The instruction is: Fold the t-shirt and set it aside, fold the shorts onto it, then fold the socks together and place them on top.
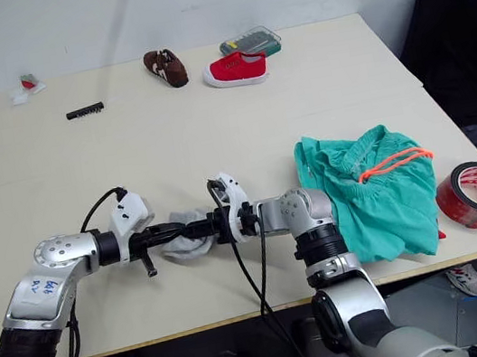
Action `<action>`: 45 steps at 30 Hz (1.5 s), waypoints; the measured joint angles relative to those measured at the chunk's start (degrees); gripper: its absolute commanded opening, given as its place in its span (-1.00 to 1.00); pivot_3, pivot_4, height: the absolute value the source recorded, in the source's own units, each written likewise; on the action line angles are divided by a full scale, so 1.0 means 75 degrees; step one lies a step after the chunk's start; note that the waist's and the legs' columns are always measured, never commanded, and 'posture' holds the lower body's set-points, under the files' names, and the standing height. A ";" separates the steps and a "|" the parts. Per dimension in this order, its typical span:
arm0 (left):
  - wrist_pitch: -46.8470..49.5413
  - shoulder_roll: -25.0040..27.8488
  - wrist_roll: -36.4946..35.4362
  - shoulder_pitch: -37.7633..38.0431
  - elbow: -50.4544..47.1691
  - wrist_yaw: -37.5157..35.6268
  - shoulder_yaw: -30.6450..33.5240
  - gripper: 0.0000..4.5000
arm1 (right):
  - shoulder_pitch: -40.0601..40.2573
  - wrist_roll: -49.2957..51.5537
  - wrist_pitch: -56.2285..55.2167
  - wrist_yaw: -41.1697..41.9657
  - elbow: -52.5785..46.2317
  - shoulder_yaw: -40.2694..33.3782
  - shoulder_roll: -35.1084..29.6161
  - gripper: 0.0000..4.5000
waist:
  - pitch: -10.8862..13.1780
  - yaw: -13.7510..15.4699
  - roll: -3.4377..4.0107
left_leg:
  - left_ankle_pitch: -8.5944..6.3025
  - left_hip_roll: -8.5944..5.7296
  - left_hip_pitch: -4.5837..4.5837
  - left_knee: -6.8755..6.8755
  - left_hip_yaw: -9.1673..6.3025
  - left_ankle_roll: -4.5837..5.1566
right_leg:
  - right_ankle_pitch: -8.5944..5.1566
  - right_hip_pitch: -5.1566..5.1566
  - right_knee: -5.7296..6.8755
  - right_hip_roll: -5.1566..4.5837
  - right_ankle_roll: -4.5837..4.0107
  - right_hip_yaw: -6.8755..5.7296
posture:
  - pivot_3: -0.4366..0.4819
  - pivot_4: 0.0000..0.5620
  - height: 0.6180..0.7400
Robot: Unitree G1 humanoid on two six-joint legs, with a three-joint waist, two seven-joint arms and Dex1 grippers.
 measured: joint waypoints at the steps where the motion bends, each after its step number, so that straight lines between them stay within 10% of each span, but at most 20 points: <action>1: -0.0035 -0.0066 -0.0008 -0.0002 0.0041 0.0057 0.0061 -1.00 | 0.0051 -0.0083 -0.0177 0.0047 -0.0155 0.0176 -0.0051 -0.68 | 0.0000 0.0005 0.0000 | -0.0001 -0.0002 0.0000 0.0000 0.0001 0.0002 | 0.0000 0.0000 0.0001 -0.0003 0.0000 0.0000 | -0.05 -0.47 1.00; 9: 0.0700 -0.0469 -0.1725 -0.0745 0.0226 -0.0234 0.1433 -0.02 | 0.0569 0.0151 0.0119 -0.0035 -0.1605 0.0036 -0.0724 -0.91 | 0.0001 0.0224 -0.0005 | 0.0000 -0.0007 -0.0058 0.0006 -0.0023 0.0008 | 0.0005 -0.0021 -0.0002 -0.0007 0.0003 -0.0015 | -0.05 -0.47 1.00; 16: 0.2407 -0.0235 -0.3951 -0.1698 -0.0847 -0.1287 0.1740 0.99 | 0.0938 0.2088 0.2464 -0.0169 -0.4849 -0.2617 -0.2295 -0.91 | 0.0008 0.0198 0.0007 | -0.0025 -0.0009 -0.0076 -0.0004 -0.0007 0.0037 | 0.0007 -0.0020 -0.0054 0.0008 0.0015 -0.0016 | -0.05 -0.47 1.00; 23: 0.2652 -0.0534 -0.4379 -0.1921 -0.1285 -0.2056 0.0707 1.00 | 0.2170 0.3599 0.3120 -0.1234 -0.5624 -0.6108 -0.4476 -0.91 | 0.0015 0.0340 0.0011 | -0.0033 -0.0013 -0.0057 -0.0004 0.0017 0.0048 | 0.0018 0.0004 -0.0113 0.0022 0.0043 0.0008 | -0.05 -0.47 1.00; 31: 0.1841 -0.1014 -0.3636 -0.2638 -0.0342 -0.2461 -0.0021 1.00 | 0.3069 0.3312 0.2971 -0.2683 -0.4536 -0.8132 -0.4109 -0.91 | 0.0017 0.0371 0.0010 | -0.0012 -0.0004 -0.0047 -0.0008 0.0013 0.0057 | 0.0036 0.0004 -0.0099 0.0037 0.0051 0.0022 | -0.05 -0.47 1.00; 43: 0.1453 -0.1432 -0.3049 -0.3210 0.0624 -0.2733 -0.0372 1.00 | 0.3685 0.3273 0.2004 -0.3254 -0.4263 -0.8135 -0.3150 0.98 | 0.0025 0.0395 0.0042 | 0.0010 -0.0012 -0.0055 -0.0007 0.0013 0.0041 | 0.0039 0.0001 -0.0105 0.0036 0.0057 0.0033 | -0.05 -0.47 1.00; 45: 0.1491 -0.1415 -0.3032 -0.3209 0.0650 -0.2755 -0.0366 1.00 | 0.4262 0.3540 0.2030 -0.3265 -0.4924 -0.8172 -0.3155 0.99 | 0.0027 0.0433 0.0046 | 0.0010 -0.0013 -0.0061 -0.0007 0.0003 0.0041 | 0.0039 0.0001 -0.0109 0.0036 0.0059 0.0029 | -0.05 -0.47 1.00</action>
